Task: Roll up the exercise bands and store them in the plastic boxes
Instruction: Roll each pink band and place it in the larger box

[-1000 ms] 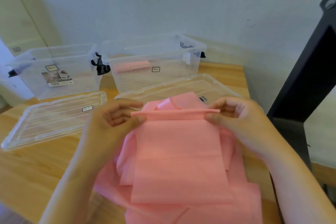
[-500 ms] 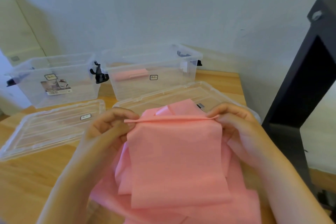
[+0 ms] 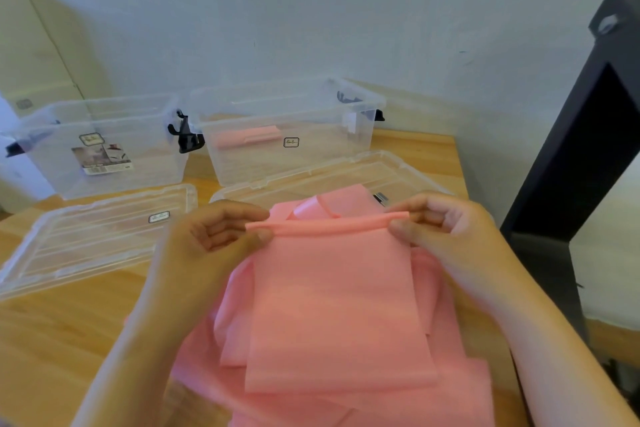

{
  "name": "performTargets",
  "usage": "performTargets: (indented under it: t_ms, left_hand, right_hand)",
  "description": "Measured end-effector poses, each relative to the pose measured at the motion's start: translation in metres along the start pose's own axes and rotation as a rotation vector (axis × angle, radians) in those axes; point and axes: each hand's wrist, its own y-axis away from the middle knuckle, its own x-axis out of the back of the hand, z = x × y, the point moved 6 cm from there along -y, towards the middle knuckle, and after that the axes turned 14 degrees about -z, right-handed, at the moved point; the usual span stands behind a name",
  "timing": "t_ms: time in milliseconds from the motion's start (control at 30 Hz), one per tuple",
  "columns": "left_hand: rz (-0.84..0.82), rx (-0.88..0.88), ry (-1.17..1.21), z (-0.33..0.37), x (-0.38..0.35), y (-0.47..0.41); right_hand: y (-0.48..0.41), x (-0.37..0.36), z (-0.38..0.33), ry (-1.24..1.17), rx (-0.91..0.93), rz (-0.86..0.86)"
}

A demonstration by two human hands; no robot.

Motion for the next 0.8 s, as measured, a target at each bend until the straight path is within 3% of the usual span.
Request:
performTargets:
  t_ms: [467,667,800]
  left_hand:
    - [-0.063,-0.072,0.233,-0.002,0.002,0.004]
    - [-0.101,-0.023,0.269,-0.001,-0.002,0.003]
    - [-0.046,-0.053,0.085,0.009,-0.004,0.005]
  right_hand:
    - [0.0,0.001,0.002,-0.421,0.004,-0.038]
    - [-0.001,0.004,0.008,-0.44,-0.007,-0.016]
    - [0.001,0.002,0.007,-0.252,-0.039,-0.008]
